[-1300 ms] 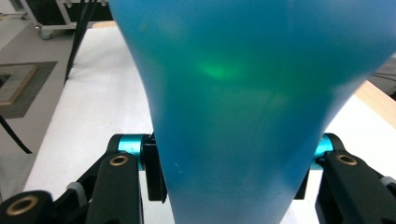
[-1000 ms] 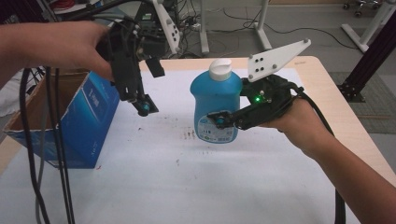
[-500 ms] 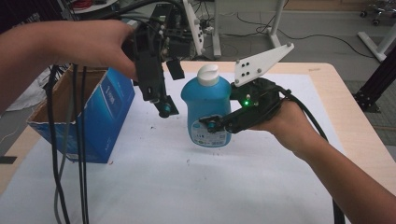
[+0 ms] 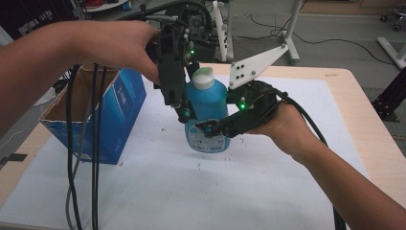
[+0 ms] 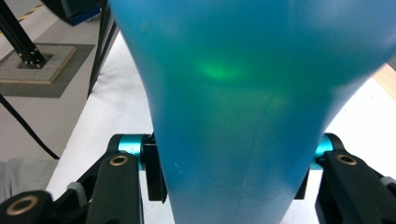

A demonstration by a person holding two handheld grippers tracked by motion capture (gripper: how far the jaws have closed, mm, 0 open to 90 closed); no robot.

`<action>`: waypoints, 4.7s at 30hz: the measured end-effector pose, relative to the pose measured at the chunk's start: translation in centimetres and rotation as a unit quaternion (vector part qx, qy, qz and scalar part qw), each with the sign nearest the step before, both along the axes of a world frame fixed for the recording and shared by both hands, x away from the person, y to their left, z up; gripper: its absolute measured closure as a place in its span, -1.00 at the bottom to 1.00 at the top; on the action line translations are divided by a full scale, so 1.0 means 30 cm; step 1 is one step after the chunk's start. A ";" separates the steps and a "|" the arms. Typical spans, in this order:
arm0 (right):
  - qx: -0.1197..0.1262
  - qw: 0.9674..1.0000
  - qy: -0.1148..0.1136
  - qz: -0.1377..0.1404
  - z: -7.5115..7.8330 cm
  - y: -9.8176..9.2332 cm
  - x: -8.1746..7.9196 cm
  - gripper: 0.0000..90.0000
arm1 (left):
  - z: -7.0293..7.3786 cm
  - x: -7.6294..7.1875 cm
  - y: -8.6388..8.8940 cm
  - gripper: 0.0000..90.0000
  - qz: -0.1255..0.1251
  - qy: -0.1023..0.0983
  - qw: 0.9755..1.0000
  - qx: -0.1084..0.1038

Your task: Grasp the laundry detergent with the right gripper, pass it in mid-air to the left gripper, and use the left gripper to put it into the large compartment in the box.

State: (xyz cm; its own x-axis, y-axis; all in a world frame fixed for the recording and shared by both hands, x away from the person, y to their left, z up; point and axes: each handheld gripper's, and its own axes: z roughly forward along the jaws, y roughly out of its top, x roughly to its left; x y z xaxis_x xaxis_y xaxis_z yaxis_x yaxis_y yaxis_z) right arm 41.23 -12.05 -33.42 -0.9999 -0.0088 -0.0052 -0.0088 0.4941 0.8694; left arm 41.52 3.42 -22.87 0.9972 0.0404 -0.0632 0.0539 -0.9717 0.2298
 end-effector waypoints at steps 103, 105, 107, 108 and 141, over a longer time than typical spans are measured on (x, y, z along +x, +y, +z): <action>-0.234 0.965 0.097 -0.073 0.116 -0.428 -0.013 -0.98 | 0.261 0.018 0.192 -0.16 0.142 -0.017 0.989 0.043; -0.262 0.957 0.093 -0.079 0.124 -0.435 -0.018 -0.98 | 0.283 0.019 0.207 -0.16 0.149 -0.017 0.988 0.043; -0.284 0.951 0.081 -0.096 0.128 -0.443 -0.018 -0.98 | 0.305 0.018 0.220 -0.16 0.156 -0.018 0.987 0.043; -0.292 0.948 0.080 -0.103 0.128 -0.447 -0.018 -0.98 | 0.317 0.017 0.226 -0.16 0.159 -0.020 0.986 0.041; -0.343 0.933 0.072 -0.083 0.187 -0.518 -0.004 -0.98 | 0.467 -0.022 0.506 -0.16 0.257 -0.009 0.966 0.017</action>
